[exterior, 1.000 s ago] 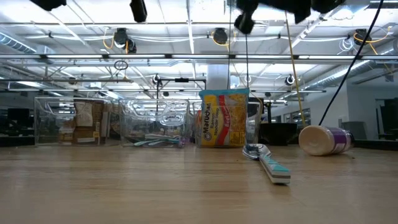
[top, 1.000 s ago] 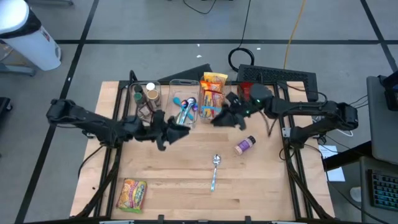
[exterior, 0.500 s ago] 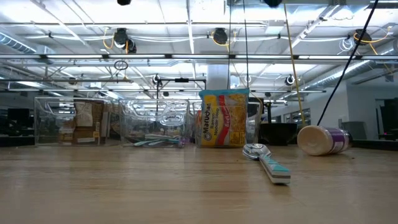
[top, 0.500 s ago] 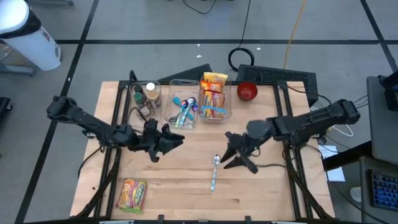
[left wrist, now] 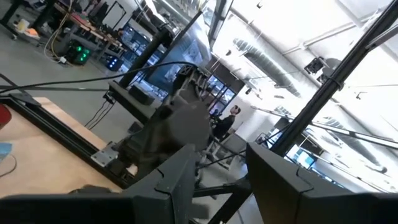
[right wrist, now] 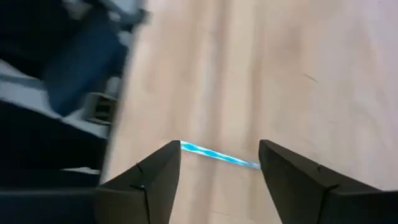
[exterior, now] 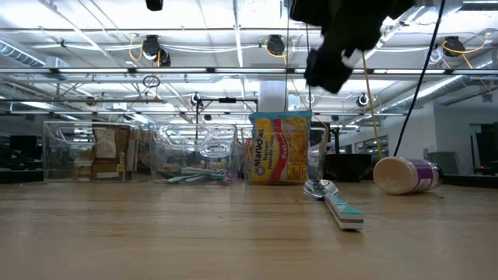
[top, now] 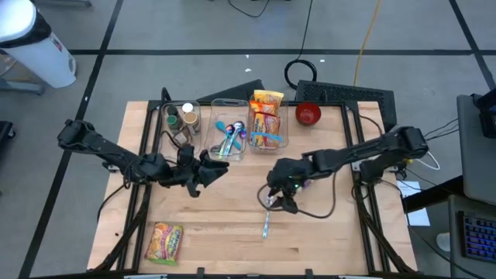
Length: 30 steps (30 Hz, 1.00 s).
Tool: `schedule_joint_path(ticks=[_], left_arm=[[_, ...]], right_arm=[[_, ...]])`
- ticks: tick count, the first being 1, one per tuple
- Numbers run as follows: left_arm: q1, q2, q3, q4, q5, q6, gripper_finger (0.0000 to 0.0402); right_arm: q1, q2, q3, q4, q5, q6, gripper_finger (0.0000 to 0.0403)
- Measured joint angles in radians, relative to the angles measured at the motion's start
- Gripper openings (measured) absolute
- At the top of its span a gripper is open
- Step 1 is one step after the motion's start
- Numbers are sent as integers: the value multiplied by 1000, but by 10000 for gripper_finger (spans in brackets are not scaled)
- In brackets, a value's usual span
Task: Pick & Place Food Item
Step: Put the blue spoon into the middle transparent bin
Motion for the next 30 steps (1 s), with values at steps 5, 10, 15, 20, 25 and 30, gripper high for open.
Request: schedule_joint_path(ticks=[5, 10, 15, 20, 25, 30], left_arm=[[-13, 0, 0, -2, 0, -2, 150], [-25, 0, 0, -7, -14, -2, 150], [-26, 0, 0, -10, -19, 1, 150], [-26, 0, 0, -23, -20, 1, 150], [-25, 0, 0, -41, -21, -4, 150], [-23, 0, 0, -42, -54, -2, 150]], right_arm=[[-45, 60, 0, -101, 110, -25, 224], [-68, 105, -15, -84, 145, -13, 219], [-73, 156, -50, -65, 143, -8, 213], [-73, 173, -85, -33, 140, 20, 213], [-73, 171, -117, 41, 138, 53, 212], [-73, 172, -160, 129, 138, 110, 212]])
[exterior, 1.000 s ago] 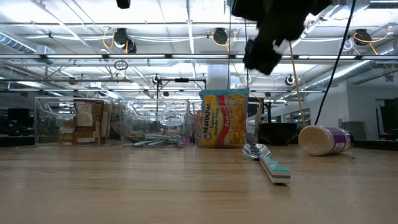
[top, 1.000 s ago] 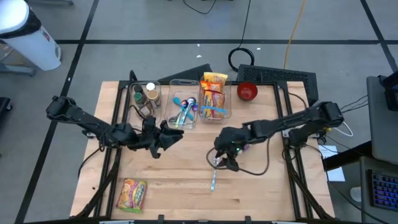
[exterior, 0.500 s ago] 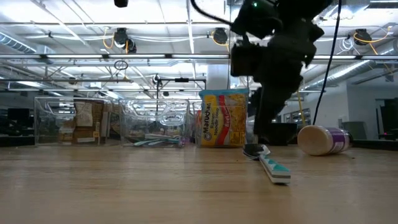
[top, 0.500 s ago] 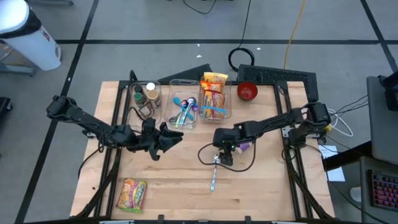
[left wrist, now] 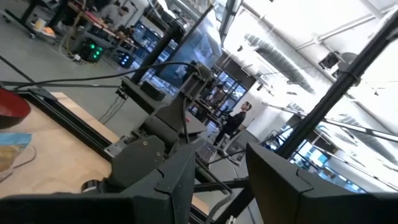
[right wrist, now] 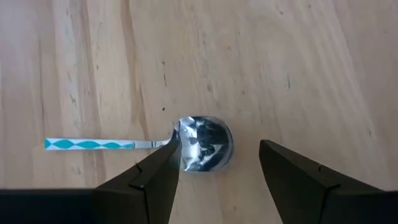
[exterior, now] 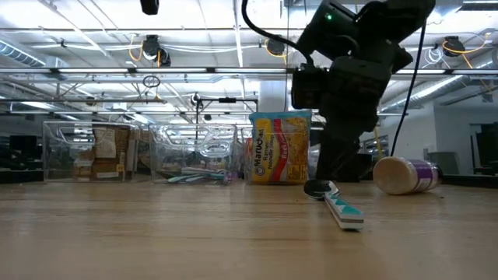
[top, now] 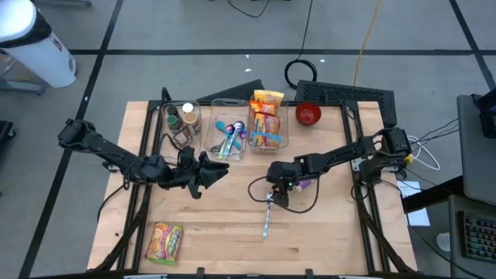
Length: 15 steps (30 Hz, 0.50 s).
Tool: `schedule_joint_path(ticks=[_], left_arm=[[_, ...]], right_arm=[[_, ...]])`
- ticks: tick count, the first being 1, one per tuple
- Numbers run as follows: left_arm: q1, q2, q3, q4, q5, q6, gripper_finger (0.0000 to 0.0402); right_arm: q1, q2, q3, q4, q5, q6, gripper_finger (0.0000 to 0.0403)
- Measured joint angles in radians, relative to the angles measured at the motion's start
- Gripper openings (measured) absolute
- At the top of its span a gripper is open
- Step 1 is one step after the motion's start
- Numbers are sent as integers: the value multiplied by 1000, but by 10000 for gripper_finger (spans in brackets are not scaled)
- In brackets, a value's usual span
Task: Pick & Place Food Item
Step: Put the blue spoon into the middle transparent bin
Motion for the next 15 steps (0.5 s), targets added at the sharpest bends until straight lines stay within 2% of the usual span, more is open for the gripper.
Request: schedule_joint_path(ticks=[8, 15], left_arm=[[0, 0, 0, 0, -19, 3, 150], [0, 0, 0, -2, -19, 0, 150]], right_arm=[[0, 0, -55, 27, 2, 36, 212], [0, -1, -124, 201, 3, 137, 212]])
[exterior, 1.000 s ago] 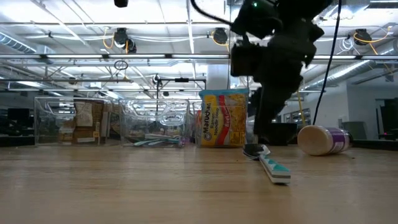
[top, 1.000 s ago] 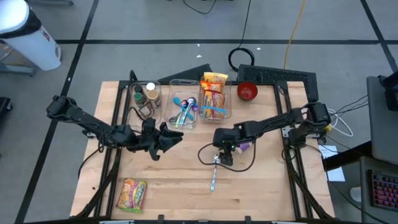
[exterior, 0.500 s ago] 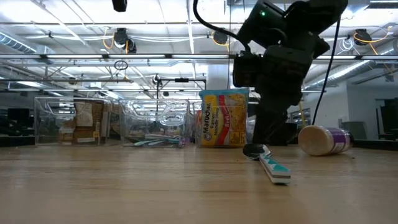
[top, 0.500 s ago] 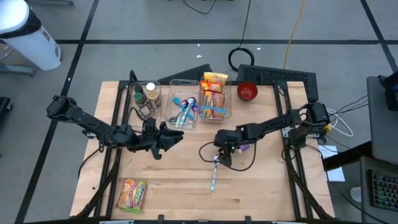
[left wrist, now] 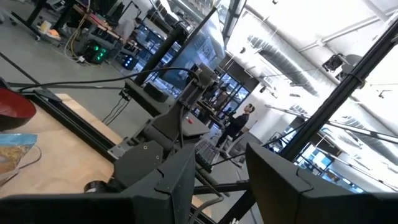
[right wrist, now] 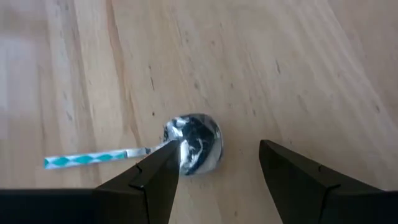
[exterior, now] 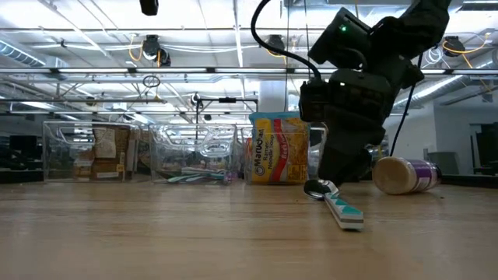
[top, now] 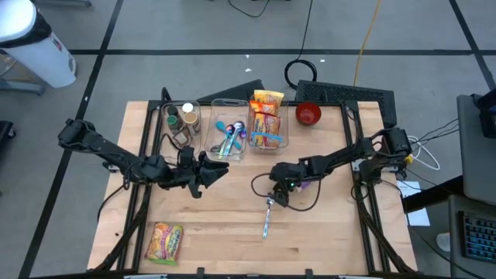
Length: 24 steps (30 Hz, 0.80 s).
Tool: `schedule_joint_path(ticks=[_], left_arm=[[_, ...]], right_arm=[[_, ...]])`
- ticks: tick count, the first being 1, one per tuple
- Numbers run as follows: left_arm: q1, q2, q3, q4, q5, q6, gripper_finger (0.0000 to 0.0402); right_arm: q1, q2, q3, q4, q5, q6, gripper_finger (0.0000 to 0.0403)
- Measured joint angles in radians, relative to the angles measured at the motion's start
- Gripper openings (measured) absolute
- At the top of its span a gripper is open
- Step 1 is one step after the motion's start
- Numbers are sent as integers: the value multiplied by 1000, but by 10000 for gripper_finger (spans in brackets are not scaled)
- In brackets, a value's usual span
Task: Pick & Place Food Item
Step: Put the blue spoon into the middle transparent bin
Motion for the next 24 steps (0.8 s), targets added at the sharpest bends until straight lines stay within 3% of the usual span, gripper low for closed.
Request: schedule_joint_path(ticks=[7, 11, 22, 24], left_arm=[[0, 0, 0, 0, -9, -12, 150], [0, 0, 0, -5, -38, -12, 150], [0, 0, 0, -5, -53, -15, 150], [0, 0, 0, -5, -53, -19, 150]], right_arm=[[0, -2, -44, 66, 18, 46, 208], [0, -3, -59, 86, 26, 66, 184], [0, 1, -67, 94, 41, 85, 20], [1, 1, -67, 96, 43, 94, 8]])
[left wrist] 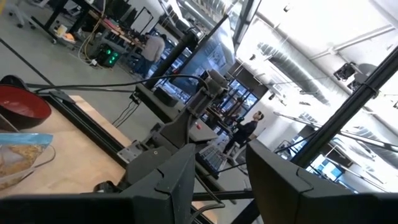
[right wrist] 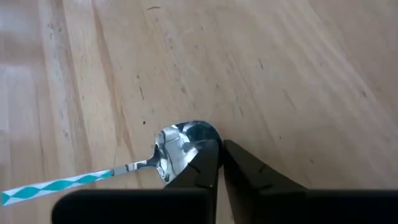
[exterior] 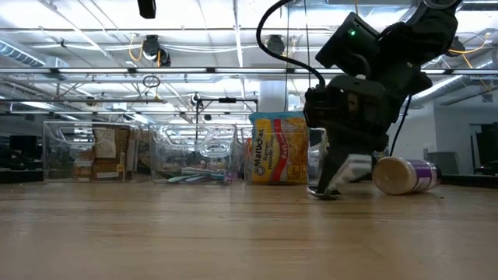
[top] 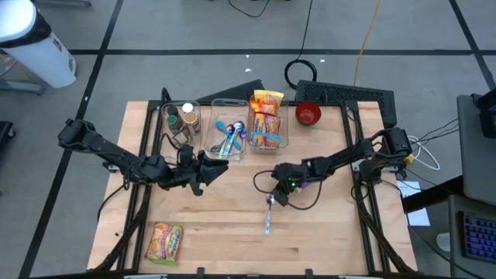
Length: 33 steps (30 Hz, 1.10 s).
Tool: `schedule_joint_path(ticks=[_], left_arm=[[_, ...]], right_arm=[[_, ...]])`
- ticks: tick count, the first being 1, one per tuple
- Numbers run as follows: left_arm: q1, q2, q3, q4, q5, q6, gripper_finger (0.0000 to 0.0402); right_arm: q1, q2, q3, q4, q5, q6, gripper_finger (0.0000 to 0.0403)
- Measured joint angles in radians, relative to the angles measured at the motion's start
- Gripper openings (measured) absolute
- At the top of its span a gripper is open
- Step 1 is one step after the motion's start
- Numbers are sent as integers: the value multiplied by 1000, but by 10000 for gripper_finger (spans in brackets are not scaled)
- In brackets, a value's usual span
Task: Pick & Place Food Item
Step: Put the blue spoon into the middle transparent bin
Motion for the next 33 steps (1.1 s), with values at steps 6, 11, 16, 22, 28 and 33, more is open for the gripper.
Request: schedule_joint_path(ticks=[6, 11, 16, 22, 28, 33], left_arm=[[0, 0, 0, 0, 0, -29, 150], [-10, 0, 17, 7, 0, -10, 150], [-22, 15, 126, -75, 0, 100, 150], [-17, 57, 357, -513, -57, 137, 150], [10, 184, 612, -967, -123, 91, 150], [59, 311, 774, -1150, -109, 91, 150]], right_arm=[[-22, -4, -1, 53, -13, 23, 3], [-70, -59, -2, 148, -47, 71, 0], [-108, -157, -2, 191, -17, 74, 0], [-157, -273, -1, 224, -14, 90, 0], [-193, -383, -1, 244, 62, 89, 0], [-216, -460, 0, 250, 144, 64, 0]])
